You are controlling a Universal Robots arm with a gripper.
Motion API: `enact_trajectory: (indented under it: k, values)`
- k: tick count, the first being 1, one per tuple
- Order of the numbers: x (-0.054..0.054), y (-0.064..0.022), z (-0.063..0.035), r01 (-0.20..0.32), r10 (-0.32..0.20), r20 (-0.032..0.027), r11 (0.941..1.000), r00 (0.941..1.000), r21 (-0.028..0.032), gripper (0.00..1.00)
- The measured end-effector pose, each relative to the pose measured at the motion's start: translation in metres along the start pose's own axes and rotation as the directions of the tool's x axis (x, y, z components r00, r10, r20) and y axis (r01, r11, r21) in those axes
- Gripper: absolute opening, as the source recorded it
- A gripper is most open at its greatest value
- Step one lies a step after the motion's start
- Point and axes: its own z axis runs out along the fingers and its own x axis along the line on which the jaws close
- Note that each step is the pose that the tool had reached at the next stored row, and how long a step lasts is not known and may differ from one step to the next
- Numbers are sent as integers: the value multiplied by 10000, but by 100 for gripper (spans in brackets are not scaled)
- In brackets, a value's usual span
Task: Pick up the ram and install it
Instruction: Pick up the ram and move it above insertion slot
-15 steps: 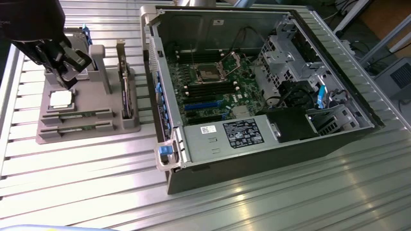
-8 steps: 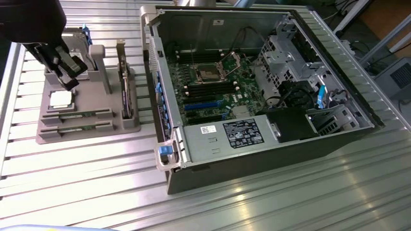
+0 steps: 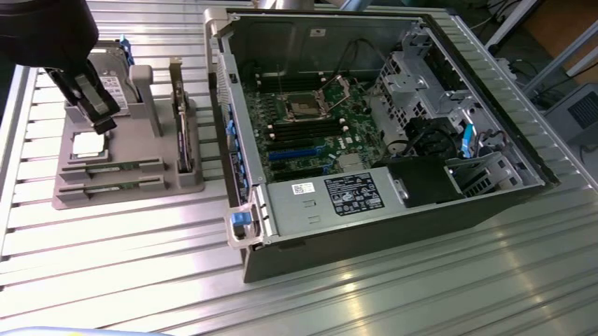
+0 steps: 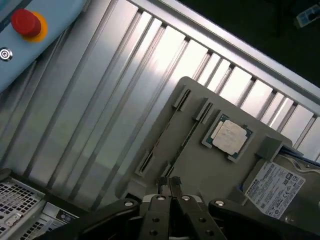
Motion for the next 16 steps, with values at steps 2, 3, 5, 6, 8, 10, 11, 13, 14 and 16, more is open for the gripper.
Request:
enact_trajectory:
  k: [2, 3, 5, 6, 8, 10, 11, 13, 14, 16]
  values:
    - [0, 0, 15, -526, 526, -18, 9986, 9986, 15, 10]
    - [1, 1, 22, -750, 750, -26, 9972, 9972, 22, 10]
    - [1, 1, 31, -1044, 1045, -36, 9945, 9945, 31, 10]
    - [1, 1, 37, -1244, 1244, -43, 9922, 9922, 37, 10]
    - [1, 2, 49, -1619, 1619, -55, 9868, 9868, 49, 10]
    - [2, 2, 60, -1997, 1997, -68, 9798, 9798, 61, 10]
    - [2, 2, 67, -2223, 2224, -74, 9750, 9749, 70, 10]
    - [2, 3, 81, -2697, 2698, -89, 9629, 9629, 86, 10]
    - [3, 3, 85, -2840, 2841, -93, 9588, 9587, 92, 10]
    - [3, 3, 99, -3346, 3347, -105, 9423, 9423, 113, 10]
